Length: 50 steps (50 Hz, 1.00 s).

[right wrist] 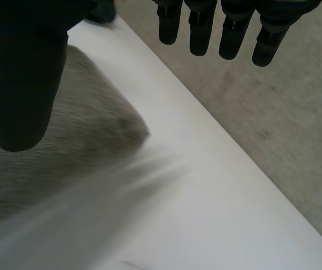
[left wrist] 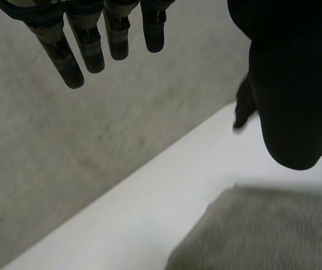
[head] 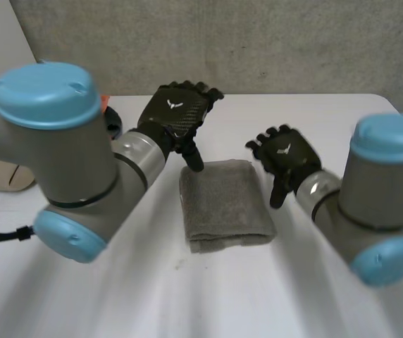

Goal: Fold the laundry.

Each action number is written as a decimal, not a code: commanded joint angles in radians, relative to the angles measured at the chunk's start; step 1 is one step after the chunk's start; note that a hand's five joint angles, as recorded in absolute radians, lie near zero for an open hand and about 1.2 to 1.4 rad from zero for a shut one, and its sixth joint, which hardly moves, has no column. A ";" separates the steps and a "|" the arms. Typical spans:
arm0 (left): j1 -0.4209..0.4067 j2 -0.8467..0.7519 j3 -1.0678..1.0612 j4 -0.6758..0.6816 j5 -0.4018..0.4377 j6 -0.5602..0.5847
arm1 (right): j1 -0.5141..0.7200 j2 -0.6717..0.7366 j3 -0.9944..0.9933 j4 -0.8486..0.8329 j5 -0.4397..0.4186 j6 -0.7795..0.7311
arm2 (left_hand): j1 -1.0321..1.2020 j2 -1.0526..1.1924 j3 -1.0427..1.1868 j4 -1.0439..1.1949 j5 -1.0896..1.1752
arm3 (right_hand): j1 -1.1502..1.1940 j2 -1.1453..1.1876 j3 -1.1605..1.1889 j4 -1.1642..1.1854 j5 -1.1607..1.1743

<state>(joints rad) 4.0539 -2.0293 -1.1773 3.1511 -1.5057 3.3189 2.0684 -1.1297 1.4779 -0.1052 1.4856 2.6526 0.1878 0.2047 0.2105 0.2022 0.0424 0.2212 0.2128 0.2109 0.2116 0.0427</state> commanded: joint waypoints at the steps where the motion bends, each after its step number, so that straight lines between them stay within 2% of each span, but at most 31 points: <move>1: 0.057 0.069 -0.053 -0.016 0.324 -0.041 | 0.090 -0.036 0.267 -0.174 -0.019 -0.003 | 0.008 -0.009 -0.015 -0.006 -0.021 | 0.005 0.013 0.015 0.014 0.009; 3: 0.059 0.083 -0.067 -0.020 0.395 -0.061 | 0.104 -0.030 0.292 -0.209 -0.024 -0.002 | 0.002 -0.015 -0.020 -0.012 -0.027 | 0.005 0.013 0.015 0.014 0.009; 6: 0.060 0.095 -0.080 -0.017 0.436 -0.068 | 0.117 0.013 0.311 -0.289 -0.019 0.000 | 0.002 -0.015 -0.021 -0.012 -0.027 | 0.005 0.013 0.015 0.014 0.009; 16: 0.059 0.095 -0.099 -0.014 0.441 -0.068 | 0.117 0.169 0.254 -0.451 -0.008 -0.016 | -0.004 -0.021 -0.026 -0.018 -0.033 | 0.087 0.095 0.097 0.096 0.091; 26: 0.057 0.090 -0.108 -0.011 0.441 -0.070 | 0.116 0.212 0.188 -0.472 -0.004 -0.014 | -0.004 -0.021 -0.026 -0.018 -0.033 | 0.234 0.242 0.244 0.243 0.238; 29: 0.059 0.090 -0.108 -0.011 0.441 -0.070 | 0.114 0.240 0.156 -0.469 -0.004 -0.014 | -0.007 -0.023 -0.029 -0.021 -0.036 | 0.436 0.444 0.446 0.445 0.439; 31: 0.060 0.090 -0.108 -0.011 0.441 -0.070 | 0.111 0.245 0.142 -0.475 -0.007 -0.013 | -0.007 -0.023 -0.029 -0.021 -0.036 | 0.664 0.672 0.674 0.673 0.668; 33: 0.060 0.090 -0.110 -0.011 0.441 -0.070 | 0.110 0.242 0.130 -0.475 -0.007 -0.011 | -0.004 -0.021 -0.026 -0.018 -0.033 | 0.721 0.729 0.731 0.730 0.725; 36: 0.062 0.090 -0.110 -0.011 0.441 -0.071 | 0.110 0.240 0.095 -0.470 -0.004 -0.010 | -0.004 -0.021 -0.026 -0.018 -0.033 | 0.613 0.621 0.623 0.623 0.617; 38: 0.063 0.090 -0.110 -0.011 0.441 -0.071 | 0.110 0.248 0.064 -0.441 -0.001 -0.003 | -0.004 -0.021 -0.026 -0.018 -0.033 | 0.341 0.350 0.351 0.351 0.345; 41: 0.063 0.092 -0.108 -0.011 0.441 -0.071 | 0.110 0.272 0.035 -0.395 -0.004 -0.002 | -0.004 -0.021 -0.026 -0.018 -0.033 | 0.301 0.309 0.311 0.311 0.305; 44: 0.063 0.092 -0.108 -0.011 0.441 -0.071 | 0.108 0.297 0.019 -0.378 -0.001 -0.003 | -0.004 -0.021 -0.026 -0.018 -0.033 | 0.468 0.476 0.478 0.477 0.472; 45: 0.063 0.092 -0.110 -0.011 0.441 -0.071 | 0.110 0.303 0.010 -0.376 -0.001 0.000 | -0.004 -0.021 -0.026 -0.018 -0.033 | 0.884 0.893 0.894 0.894 0.888; 46: 0.063 0.090 -0.108 -0.011 0.441 -0.071 | 0.108 0.303 0.009 -0.378 -0.002 0.000 | -0.004 -0.021 -0.026 -0.018 -0.033 | 1.077 1.086 1.088 1.087 1.081; 47: 0.063 0.090 -0.108 -0.011 0.441 -0.071 | 0.107 0.298 0.009 -0.380 -0.004 0.001 | -0.004 -0.021 -0.026 -0.018 -0.033 | 1.174 1.182 1.184 1.184 1.178; 50: 0.063 0.092 -0.108 -0.011 0.441 -0.071 | 0.088 0.281 -0.004 -0.390 -0.005 0.007 | -0.004 -0.021 -0.026 -0.018 -0.033 | 1.175 1.183 1.185 1.185 1.179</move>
<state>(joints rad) 4.1173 -1.9383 -1.2859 3.1401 -1.0646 3.2474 2.1761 -0.8384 1.4938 -0.4899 1.4829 2.6522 0.1878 0.2047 0.2105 0.2022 0.0424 1.0179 1.1385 1.1283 1.1325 0.9004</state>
